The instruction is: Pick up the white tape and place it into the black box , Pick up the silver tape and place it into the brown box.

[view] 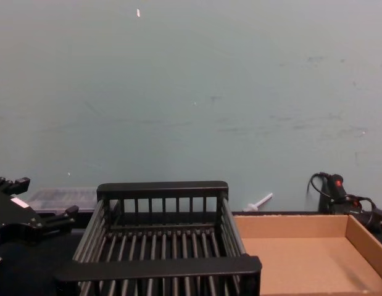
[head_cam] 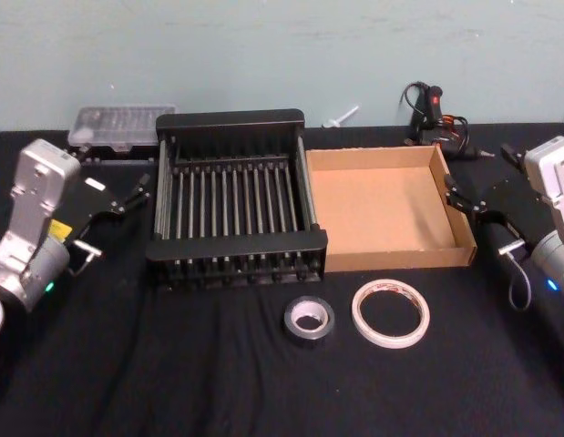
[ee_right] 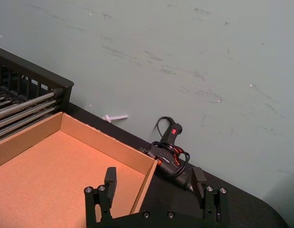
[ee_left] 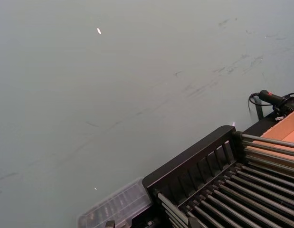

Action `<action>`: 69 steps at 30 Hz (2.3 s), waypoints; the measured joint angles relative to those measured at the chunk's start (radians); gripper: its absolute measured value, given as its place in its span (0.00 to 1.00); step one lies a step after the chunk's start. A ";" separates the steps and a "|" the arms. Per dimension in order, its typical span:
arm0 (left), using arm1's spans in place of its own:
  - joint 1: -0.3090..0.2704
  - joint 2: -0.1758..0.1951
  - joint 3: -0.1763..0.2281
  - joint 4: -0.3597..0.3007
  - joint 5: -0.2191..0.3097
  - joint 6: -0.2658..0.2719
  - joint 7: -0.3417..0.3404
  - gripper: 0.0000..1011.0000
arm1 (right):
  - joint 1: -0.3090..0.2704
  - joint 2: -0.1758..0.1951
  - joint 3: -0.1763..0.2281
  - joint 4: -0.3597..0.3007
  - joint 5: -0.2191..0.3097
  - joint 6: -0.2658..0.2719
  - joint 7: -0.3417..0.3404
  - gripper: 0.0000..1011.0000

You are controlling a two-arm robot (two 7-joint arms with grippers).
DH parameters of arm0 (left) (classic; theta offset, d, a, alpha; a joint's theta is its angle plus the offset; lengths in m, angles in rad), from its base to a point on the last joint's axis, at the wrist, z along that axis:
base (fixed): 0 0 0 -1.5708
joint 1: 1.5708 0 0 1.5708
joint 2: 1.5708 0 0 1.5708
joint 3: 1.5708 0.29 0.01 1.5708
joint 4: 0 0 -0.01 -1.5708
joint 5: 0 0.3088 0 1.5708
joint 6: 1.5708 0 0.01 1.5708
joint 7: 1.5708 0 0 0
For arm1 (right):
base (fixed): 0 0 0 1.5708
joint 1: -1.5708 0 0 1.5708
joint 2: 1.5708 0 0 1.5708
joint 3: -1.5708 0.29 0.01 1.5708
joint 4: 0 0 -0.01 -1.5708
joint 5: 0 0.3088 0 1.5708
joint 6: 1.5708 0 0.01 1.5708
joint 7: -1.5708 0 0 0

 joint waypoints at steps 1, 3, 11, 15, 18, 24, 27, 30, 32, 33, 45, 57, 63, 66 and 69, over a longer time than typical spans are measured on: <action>0.000 0.000 0.000 0.000 0.000 0.000 0.000 0.99 | 0.000 0.000 0.000 0.000 0.000 0.000 0.000 0.99; 0.000 0.000 0.000 0.000 0.000 0.000 0.000 0.99 | 0.000 0.000 0.000 0.000 0.000 0.000 0.000 0.99; 0.000 0.000 0.000 0.000 0.000 0.000 0.000 0.99 | 0.000 0.000 0.000 0.000 0.000 0.000 0.000 0.99; 0.000 0.000 0.000 0.000 0.000 0.000 0.000 0.99 | -0.002 -0.002 0.004 0.000 0.000 0.000 0.003 0.99; 0.000 0.000 0.000 0.000 0.000 0.000 0.000 0.99 | -0.005 -0.005 0.011 0.000 0.000 0.000 0.013 0.99; 0.000 0.000 0.000 0.000 0.000 0.000 0.000 0.99 | -0.019 -0.012 0.031 -0.006 0.003 -0.002 0.034 0.99; 0.000 0.000 0.000 0.000 0.000 0.000 0.000 0.99 | -0.029 -0.014 0.041 -0.013 0.005 -0.003 0.041 0.99; 0.000 0.000 0.000 0.000 0.000 0.000 0.000 0.99 | -0.047 -0.015 0.055 -0.031 0.010 -0.005 0.052 0.99; 0.000 0.000 0.000 0.000 0.000 0.000 0.000 0.99 | -0.055 -0.014 0.060 -0.039 0.012 -0.006 0.056 0.99; 0.000 0.000 0.000 0.000 0.000 0.000 0.000 0.99 | -0.060 -0.014 0.063 -0.045 0.013 -0.006 0.058 0.99; 0.000 0.000 0.000 0.000 0.000 0.000 0.000 0.99 | -0.157 -0.007 0.098 -0.166 0.038 0.009 0.087 0.99; 0.000 0.000 0.000 0.000 0.000 0.000 0.000 0.99 | -0.254 -0.009 0.113 -0.275 0.063 0.079 0.120 0.99; 0.000 0.000 0.000 0.000 0.000 0.000 0.000 0.99 | -0.291 -0.013 0.114 -0.302 0.074 0.135 0.137 0.99; 0.000 0.000 0.000 0.000 0.000 0.000 0.000 0.99 | -0.300 -0.017 0.114 -0.304 0.078 0.159 0.144 0.99; 0.000 0.000 0.000 0.000 0.000 0.000 0.000 0.99 | -0.310 -0.023 0.114 -0.304 0.080 0.195 0.154 0.99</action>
